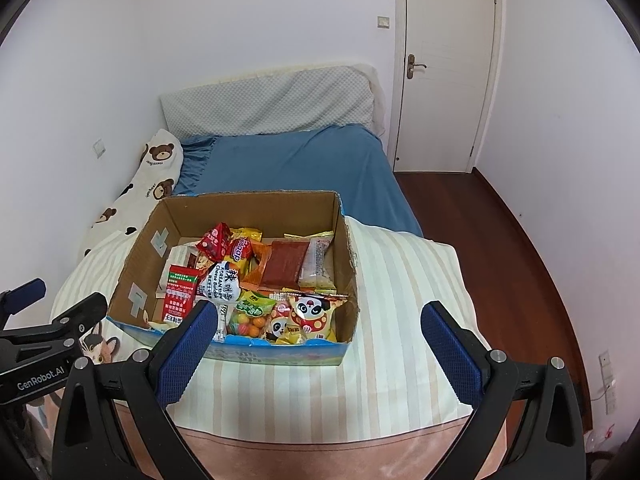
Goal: Organize snacks
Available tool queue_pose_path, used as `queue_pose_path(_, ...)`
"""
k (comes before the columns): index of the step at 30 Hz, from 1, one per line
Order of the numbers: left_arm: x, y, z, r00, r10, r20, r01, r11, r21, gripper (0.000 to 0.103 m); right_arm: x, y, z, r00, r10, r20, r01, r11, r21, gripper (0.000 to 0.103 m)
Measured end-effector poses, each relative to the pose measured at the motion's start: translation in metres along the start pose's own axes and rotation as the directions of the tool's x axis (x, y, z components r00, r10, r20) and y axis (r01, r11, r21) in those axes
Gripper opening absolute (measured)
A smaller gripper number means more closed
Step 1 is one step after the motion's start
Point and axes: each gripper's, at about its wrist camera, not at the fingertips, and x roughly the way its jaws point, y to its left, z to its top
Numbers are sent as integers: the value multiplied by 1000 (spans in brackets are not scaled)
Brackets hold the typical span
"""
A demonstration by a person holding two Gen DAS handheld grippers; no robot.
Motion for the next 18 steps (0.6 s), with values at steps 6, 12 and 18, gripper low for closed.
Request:
queue_pose_path(6, -1, 0, 0, 1000, 3, 0, -3, 1000, -4, 103, -1, 0, 0, 1000, -2, -1, 2, 1000, 2, 103)
queue_pose_path(12, -2, 2, 0, 1000, -2, 2, 2, 1000, -11, 103, -4, 1, 0, 1000, -4, 4, 4, 1000, 6, 103)
queue_pose_path(18, -4, 2, 1, 1000, -5, 4, 5, 1000, -15, 103, -6, 1, -1, 1000, -7, 0, 7, 1000, 6, 103)
